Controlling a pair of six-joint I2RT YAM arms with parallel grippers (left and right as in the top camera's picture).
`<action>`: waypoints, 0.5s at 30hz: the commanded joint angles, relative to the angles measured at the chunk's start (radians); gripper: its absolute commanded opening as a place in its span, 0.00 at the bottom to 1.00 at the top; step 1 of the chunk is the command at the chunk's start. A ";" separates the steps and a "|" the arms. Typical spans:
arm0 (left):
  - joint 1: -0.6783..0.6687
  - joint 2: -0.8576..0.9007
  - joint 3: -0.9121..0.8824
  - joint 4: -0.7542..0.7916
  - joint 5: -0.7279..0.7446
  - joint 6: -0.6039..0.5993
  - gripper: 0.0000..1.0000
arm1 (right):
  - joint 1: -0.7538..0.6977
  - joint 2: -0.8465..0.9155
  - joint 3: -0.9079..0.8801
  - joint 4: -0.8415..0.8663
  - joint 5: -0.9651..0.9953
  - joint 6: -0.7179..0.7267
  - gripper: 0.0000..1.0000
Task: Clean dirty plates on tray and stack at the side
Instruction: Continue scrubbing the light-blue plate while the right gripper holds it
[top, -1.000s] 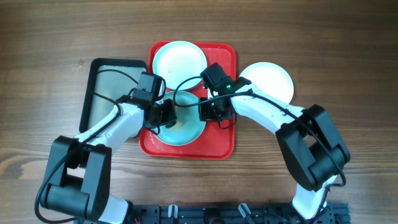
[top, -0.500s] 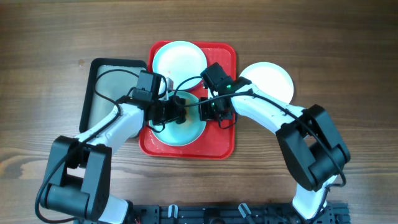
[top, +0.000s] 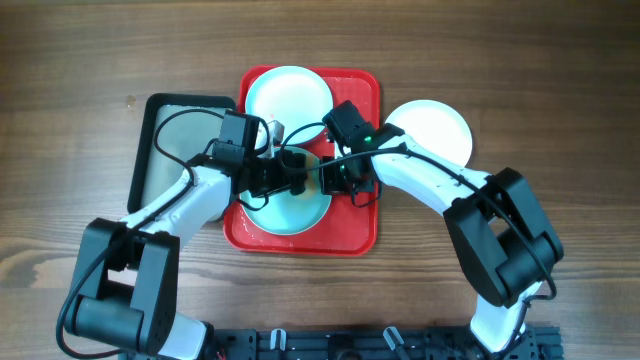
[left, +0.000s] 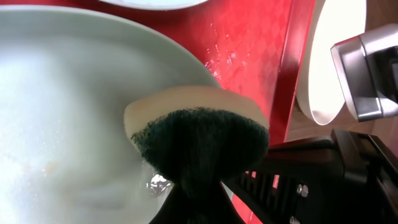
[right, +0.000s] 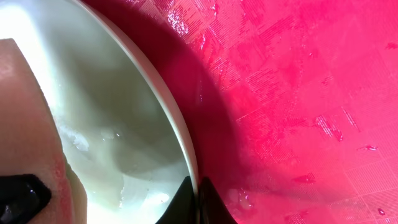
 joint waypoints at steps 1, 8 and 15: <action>0.005 -0.008 -0.006 0.005 0.004 -0.006 0.04 | 0.005 0.010 -0.002 -0.002 -0.005 0.011 0.04; -0.042 -0.008 -0.006 0.016 -0.025 -0.006 0.04 | 0.005 0.010 -0.002 0.002 -0.005 0.011 0.04; -0.098 -0.007 -0.010 0.015 -0.067 -0.043 0.04 | 0.005 0.010 -0.002 0.002 -0.005 0.011 0.04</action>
